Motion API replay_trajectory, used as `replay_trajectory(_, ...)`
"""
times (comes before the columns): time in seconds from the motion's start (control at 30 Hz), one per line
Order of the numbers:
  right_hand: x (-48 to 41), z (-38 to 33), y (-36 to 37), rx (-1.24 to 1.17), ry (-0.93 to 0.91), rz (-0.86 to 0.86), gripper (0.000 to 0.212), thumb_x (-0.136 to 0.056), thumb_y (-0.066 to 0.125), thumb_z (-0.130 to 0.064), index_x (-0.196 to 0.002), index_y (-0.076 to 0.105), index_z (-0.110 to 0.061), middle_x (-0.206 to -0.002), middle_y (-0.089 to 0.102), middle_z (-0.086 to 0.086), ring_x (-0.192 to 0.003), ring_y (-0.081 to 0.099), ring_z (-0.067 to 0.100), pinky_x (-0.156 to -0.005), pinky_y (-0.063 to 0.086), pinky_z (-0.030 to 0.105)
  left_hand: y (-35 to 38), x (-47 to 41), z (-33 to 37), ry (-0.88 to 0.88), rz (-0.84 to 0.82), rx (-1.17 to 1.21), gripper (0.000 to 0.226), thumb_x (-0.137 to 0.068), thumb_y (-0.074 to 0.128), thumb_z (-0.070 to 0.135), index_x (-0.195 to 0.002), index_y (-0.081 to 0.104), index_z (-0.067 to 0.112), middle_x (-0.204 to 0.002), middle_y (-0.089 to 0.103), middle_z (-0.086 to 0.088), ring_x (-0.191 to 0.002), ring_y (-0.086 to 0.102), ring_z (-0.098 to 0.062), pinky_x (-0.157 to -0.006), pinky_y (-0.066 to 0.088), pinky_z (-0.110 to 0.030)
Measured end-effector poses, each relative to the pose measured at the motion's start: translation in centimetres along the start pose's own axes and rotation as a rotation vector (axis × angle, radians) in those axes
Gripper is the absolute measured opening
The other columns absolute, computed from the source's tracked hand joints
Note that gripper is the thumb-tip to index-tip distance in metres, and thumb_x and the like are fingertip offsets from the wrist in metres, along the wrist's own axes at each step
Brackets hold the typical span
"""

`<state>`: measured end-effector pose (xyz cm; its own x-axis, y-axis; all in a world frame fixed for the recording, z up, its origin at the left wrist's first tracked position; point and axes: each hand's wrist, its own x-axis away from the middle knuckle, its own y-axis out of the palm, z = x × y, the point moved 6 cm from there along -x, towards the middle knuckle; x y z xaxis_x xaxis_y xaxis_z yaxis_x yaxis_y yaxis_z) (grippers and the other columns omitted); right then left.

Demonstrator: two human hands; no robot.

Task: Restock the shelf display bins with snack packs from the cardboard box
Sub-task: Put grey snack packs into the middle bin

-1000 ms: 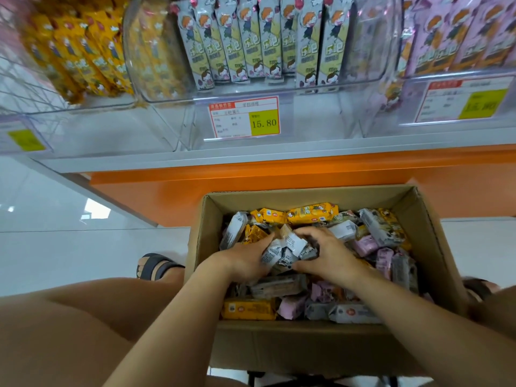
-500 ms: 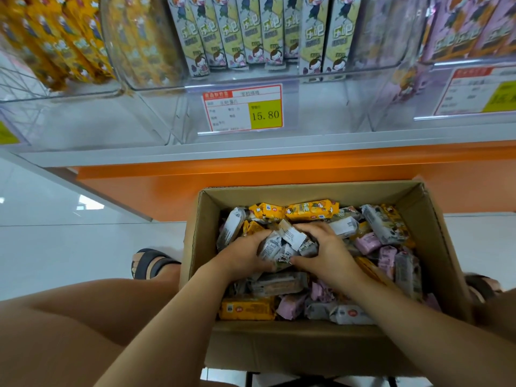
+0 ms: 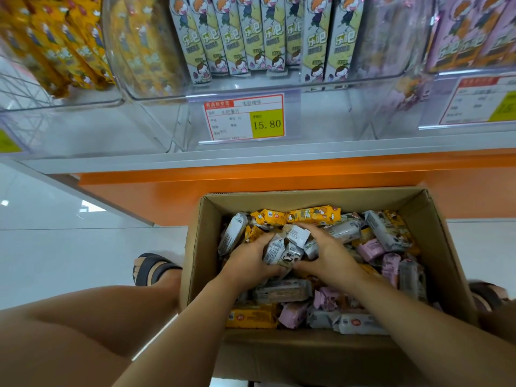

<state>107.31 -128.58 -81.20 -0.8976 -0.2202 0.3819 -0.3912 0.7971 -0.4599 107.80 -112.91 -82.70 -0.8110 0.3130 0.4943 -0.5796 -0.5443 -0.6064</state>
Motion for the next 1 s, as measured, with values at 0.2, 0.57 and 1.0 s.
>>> replay_trajectory(0.2,0.0,-0.4,-0.5,0.005,-0.01,0.059,0.071,-0.074,0.08,-0.013,-0.136,0.046,-0.023,-0.113,0.059,-0.004,-0.099,0.056,0.008,-0.075,0.047,0.013,-0.1,0.1,0.2,-0.007,-0.028,0.056,0.072,-0.079,0.076,0.034,-0.14,0.037,0.03,-0.122,0.062,0.003,-0.108,0.06,-0.016,-0.09,0.051,-0.038)
replay_trajectory(0.57,1.0,-3.9,-3.8,0.036,-0.082,0.106,0.064,-0.073,0.081,-0.017,-0.13,0.052,-0.025,-0.105,0.063,-0.014,-0.092,0.06,0.0,-0.073,0.045,0.007,-2.1,1.6,3.2,0.088,0.032,0.28,0.059,-0.083,0.074,0.023,-0.129,0.041,0.039,-0.116,0.06,0.018,-0.105,0.058,0.001,-0.088,0.049,-0.02)
replay_trajectory(1.0,8.8,-14.2,-10.0,0.162,-0.289,0.215,0.057,-0.073,0.081,-0.019,-0.122,0.054,-0.032,-0.1,0.061,-0.017,-0.092,0.061,0.004,-0.079,0.049,0.014,-8.0,7.6,10.9,0.27,0.11,0.26,0.057,-0.08,0.077,0.025,-0.122,0.043,0.042,-0.115,0.061,0.018,-0.103,0.06,0.001,-0.092,0.049,-0.023)
